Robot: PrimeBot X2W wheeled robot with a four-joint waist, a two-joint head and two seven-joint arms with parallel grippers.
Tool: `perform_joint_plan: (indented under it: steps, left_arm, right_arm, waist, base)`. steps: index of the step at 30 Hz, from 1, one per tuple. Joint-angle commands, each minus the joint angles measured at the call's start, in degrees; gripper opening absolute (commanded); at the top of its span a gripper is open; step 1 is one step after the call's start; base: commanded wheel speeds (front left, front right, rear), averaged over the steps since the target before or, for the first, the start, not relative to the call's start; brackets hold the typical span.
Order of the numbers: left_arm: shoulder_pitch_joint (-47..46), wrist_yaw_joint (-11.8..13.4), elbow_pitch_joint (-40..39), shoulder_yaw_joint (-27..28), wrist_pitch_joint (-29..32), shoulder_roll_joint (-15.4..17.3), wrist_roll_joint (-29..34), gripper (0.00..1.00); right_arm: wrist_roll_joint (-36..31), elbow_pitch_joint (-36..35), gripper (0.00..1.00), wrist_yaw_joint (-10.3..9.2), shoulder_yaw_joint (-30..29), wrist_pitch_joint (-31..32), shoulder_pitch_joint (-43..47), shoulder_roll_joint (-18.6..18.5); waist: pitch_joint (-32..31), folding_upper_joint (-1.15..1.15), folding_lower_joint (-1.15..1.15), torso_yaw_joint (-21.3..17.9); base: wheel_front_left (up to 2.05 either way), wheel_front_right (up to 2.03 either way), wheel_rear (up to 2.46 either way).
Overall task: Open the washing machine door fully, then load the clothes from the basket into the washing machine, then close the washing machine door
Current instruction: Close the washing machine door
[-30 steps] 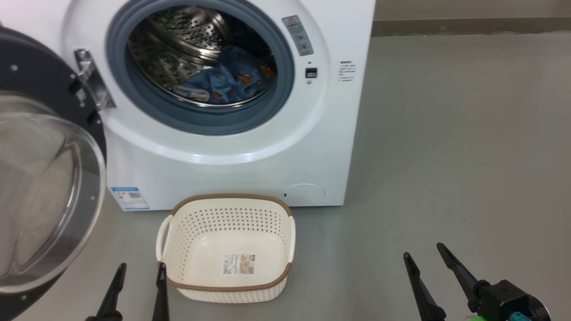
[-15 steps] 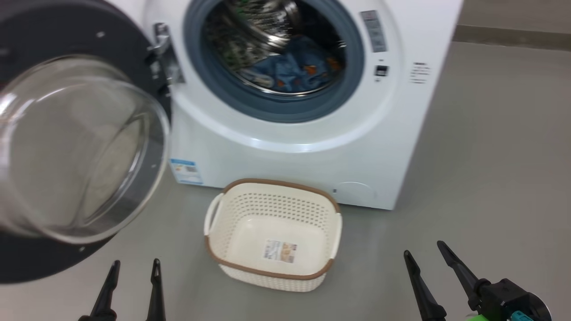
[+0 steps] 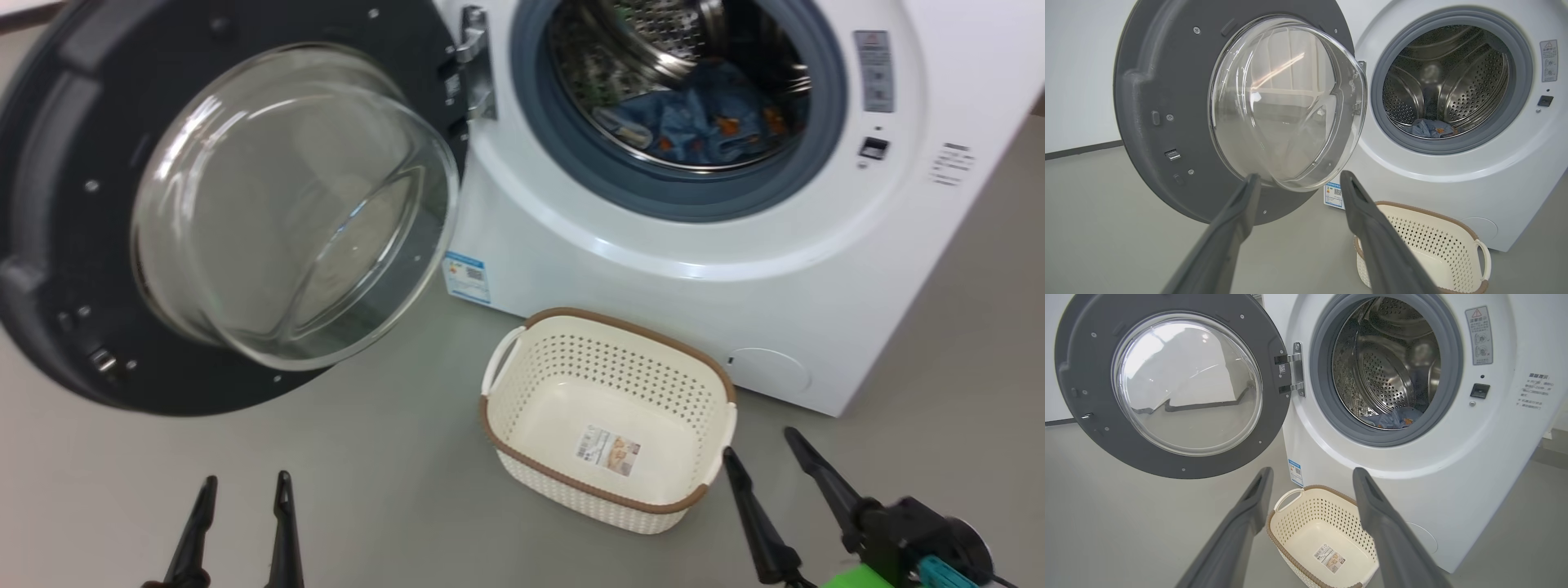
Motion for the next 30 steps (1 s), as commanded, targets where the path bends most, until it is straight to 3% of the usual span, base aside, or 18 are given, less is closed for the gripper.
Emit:
perform_joint_plan:
  steps: [1,22,23,24,25,30]
  left_arm:
    - [-2.35,0.64,-1.46,2.61,-0.73,0.49,-0.25,1.00]
    - [-0.72,0.60,-2.04,3.48,-1.88,-0.36,-0.15,1.00]
    - [-0.76,0.54,-2.02,3.43,-1.89,-0.37,-0.16,0.71]
    - [-0.80,0.26,-2.05,3.31,-1.90,-0.39,-0.33,0.25]
    - [-0.84,-0.28,-2.12,3.15,-1.90,-0.48,-0.81,0.00]
    - [-0.99,-0.99,-1.91,3.05,-1.95,-0.51,-1.27,0.00]
  right_arm:
    - [-0.88,-1.47,1.00,0.09,2.17,0.35,-3.33,-0.27]
    - [-0.58,0.90,1.00,0.09,4.26,0.19,-4.98,-0.49]
    - [-0.58,0.88,1.00,0.09,4.24,0.17,-4.94,-0.49]
    - [-0.61,0.87,1.00,0.09,4.21,0.16,-4.92,-0.49]
    - [-0.64,0.83,1.00,0.09,4.17,0.18,-4.92,-0.48]
    - [-0.78,0.65,1.00,0.09,4.17,0.29,-5.03,-0.57]
  waist:
    - [1.24,0.00,0.00,2.00]
    - [1.09,0.00,0.00,2.10]
    - [1.11,0.00,0.00,2.10]
    - [1.14,0.00,0.00,2.10]
    - [1.22,0.00,0.00,2.11]
    - [1.50,0.00,0.00,2.20]
  base:
    - [0.00,0.00,0.00]
    - [0.00,0.00,0.00]
    - [0.00,0.00,0.00]
    - [0.00,0.00,0.00]
    - [0.00,0.00,0.00]
    - [0.00,0.00,0.00]
